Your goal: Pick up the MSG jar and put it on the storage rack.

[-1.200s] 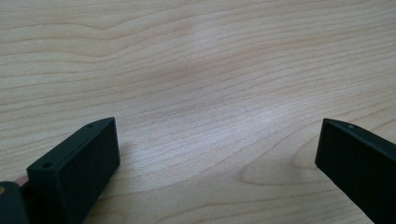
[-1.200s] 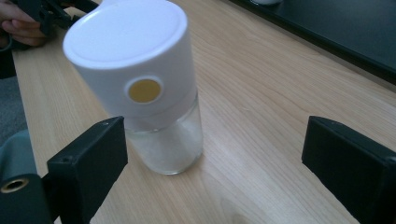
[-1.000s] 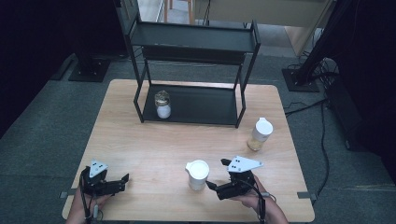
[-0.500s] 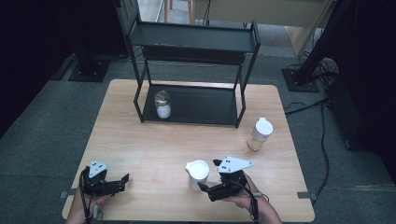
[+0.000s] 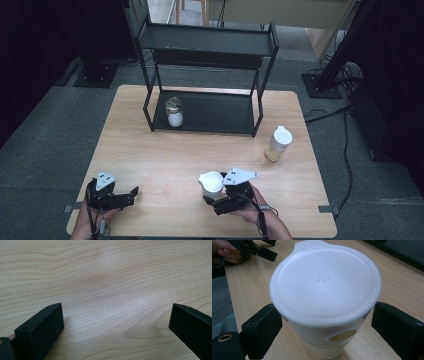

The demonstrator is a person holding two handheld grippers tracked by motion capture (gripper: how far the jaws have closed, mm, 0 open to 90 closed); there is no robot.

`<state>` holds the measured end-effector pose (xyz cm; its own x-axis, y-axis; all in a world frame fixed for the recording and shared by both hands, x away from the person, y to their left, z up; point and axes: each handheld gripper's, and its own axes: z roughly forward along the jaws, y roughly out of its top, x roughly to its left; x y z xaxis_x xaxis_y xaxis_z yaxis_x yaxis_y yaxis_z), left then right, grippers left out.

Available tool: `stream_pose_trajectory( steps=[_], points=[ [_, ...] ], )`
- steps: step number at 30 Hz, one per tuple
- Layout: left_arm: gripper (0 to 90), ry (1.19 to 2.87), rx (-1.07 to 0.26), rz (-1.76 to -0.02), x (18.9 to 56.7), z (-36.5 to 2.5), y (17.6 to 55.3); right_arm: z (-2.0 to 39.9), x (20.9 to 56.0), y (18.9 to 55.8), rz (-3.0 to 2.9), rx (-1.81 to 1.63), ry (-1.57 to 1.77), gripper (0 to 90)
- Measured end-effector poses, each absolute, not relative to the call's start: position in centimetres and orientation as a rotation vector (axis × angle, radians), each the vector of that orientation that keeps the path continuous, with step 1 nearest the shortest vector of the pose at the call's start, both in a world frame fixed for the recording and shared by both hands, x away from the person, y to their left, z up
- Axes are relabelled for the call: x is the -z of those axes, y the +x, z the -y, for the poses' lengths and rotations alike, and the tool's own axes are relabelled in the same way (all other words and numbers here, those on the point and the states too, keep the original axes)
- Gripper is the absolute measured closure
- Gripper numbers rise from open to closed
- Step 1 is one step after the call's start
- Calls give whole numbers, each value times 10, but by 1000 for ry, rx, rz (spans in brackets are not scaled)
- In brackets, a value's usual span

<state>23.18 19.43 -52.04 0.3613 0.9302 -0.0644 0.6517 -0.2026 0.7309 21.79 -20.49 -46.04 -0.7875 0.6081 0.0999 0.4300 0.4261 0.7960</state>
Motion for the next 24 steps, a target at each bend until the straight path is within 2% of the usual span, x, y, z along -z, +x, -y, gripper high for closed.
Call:
stream_pose_trajectory(
  steps=[6, 7, 14, 17, 24],
  points=[
    [0, 1943, -521, -1370, 520, -194, 232, 201, 463, 219, -2484, -1278, 913, 100],
    [0, 1942, -521, -1370, 520, -194, 232, 201, 464, 219, -2478, -1270, 912, 137],
    [0, 1943, -520, -1369, 520, -194, 232, 199, 467, 222, -2464, -1277, 931, 212],
    [0, 1943, -520, -1368, 520, -194, 232, 196, 467, 221, -2465, -1285, 909, 272],
    [0, 1943, -520, -1368, 520, -194, 232, 192, 466, 224, -2413, -1286, 952, 295]
  ],
)
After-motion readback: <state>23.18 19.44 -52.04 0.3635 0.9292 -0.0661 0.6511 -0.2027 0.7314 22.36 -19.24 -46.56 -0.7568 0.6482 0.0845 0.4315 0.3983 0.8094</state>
